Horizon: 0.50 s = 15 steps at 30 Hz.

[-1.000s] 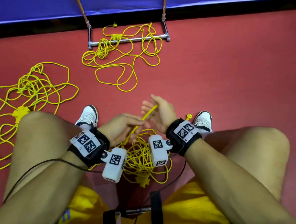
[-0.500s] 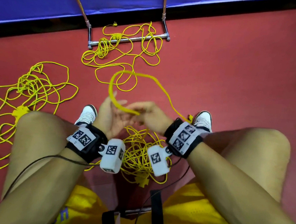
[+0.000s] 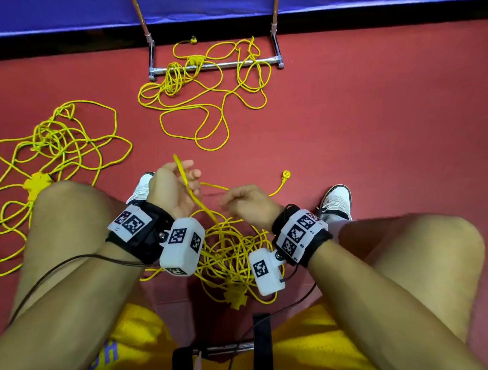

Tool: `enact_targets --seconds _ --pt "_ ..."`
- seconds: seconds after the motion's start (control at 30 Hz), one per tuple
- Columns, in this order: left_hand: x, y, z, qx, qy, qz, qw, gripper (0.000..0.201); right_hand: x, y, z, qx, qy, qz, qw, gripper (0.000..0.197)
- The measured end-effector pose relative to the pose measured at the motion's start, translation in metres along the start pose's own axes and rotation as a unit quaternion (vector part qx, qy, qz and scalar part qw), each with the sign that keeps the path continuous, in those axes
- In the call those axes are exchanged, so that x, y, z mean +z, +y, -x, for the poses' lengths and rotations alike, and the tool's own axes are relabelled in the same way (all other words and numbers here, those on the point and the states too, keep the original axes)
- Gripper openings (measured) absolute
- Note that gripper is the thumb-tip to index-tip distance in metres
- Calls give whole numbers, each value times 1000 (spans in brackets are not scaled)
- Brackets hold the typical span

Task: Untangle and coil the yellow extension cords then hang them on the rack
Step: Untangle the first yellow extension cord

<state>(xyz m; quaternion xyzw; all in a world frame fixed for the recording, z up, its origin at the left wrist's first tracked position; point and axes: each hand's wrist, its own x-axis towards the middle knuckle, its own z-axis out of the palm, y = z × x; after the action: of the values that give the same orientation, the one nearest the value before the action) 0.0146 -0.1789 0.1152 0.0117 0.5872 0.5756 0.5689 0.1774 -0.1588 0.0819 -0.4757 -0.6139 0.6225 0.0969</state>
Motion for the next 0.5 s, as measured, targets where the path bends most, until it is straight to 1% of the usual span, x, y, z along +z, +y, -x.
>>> enact_targets --seconds 0.07,0.1,0.17,0.2,0.27,0.33,0.4,0.47,0.5 --pt "0 -3 0 2 -26 -47 999 40 0 -2 -3 5 30 -49 998 26" --pt "0 -5 1 11 -39 -86 995 42 -1 -4 -4 5 50 -88 995 25" --pt "2 -14 6 22 -85 -189 978 34 -2 -12 -6 16 88 -182 979 19" --pt "4 -18 9 17 -114 -239 964 29 -4 -16 -5 26 100 -217 971 20" --pt "8 -26 17 1 -163 -305 938 24 -6 -16 -6 46 109 -237 964 32" --pt "10 -32 23 -9 -187 -346 919 22 -7 -13 -9 66 102 -246 962 38" --pt "12 -35 26 -18 -204 -370 906 22 -7 -9 -12 99 122 -261 952 37" --pt "12 -39 28 -28 -232 -392 890 22 -8 -7 -14 125 149 -305 932 28" --pt "11 -41 29 -33 -247 -406 879 22 -9 -6 -15 131 155 -346 916 21"
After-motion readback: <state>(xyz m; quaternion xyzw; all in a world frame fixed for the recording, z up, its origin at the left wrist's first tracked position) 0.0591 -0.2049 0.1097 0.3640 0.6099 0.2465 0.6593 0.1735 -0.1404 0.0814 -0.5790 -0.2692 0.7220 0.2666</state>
